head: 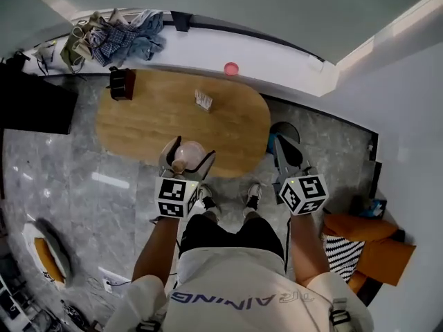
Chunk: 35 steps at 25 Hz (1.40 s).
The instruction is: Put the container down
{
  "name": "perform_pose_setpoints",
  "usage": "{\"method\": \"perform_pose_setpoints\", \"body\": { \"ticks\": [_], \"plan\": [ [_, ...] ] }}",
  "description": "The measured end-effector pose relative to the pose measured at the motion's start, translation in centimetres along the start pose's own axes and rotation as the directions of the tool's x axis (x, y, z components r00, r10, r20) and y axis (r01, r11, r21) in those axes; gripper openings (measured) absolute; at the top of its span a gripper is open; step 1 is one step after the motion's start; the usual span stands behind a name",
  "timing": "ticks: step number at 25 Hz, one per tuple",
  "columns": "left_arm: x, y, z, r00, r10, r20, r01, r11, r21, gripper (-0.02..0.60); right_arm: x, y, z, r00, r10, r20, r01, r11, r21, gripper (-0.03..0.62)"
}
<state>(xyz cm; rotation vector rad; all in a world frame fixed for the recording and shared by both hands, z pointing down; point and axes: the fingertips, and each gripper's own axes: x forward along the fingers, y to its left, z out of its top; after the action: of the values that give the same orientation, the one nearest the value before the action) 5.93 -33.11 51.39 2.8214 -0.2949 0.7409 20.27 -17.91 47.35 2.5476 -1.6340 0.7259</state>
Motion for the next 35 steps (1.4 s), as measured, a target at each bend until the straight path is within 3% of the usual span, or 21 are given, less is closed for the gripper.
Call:
{"method": "perform_pose_setpoints", "body": {
  "ticks": [5,11,16,25,31,35],
  "plan": [
    [4.9,-0.8,-4.2,0.999,-0.015,-0.047,0.014,1.000,-0.027,0.414,2.9,-1.9,-3.3,0.999,0.005,-0.036,-0.006,1.000,-0.005,0.015],
    [11.7,-2.0,-9.4,0.995,-0.019,-0.095,0.022,0.999,0.029,0.414,5.3,-4.9,-8.1,0.997,0.008,-0.079,-0.006,1.000,0.030,0.015],
    [17.5,-4.0,-15.8,0.985,-0.043,-0.165,0.049,0.998,0.030,0.414,6.3,-6.9,-12.6,0.992,0.016,-0.125,-0.008,0.998,0.063,0.015],
    [27.3,-5.9,-26.8,0.954,-0.064,-0.291,0.095,0.991,0.090,0.414,8.5,-10.1,-20.0,0.982,0.032,-0.184,-0.012,0.994,0.110,0.015],
    [32.1,-6.5,-31.6,0.921,-0.100,-0.376,0.153,0.982,0.114,0.414,8.9,-11.0,-23.4,0.973,0.046,-0.226,-0.016,0.991,0.130,0.015],
    [33.5,-6.2,-33.0,0.917,-0.084,-0.389,0.152,0.977,0.148,0.414,8.9,-11.9,-24.6,0.969,0.044,-0.243,-0.010,0.990,0.139,0.015]
  ]
}}
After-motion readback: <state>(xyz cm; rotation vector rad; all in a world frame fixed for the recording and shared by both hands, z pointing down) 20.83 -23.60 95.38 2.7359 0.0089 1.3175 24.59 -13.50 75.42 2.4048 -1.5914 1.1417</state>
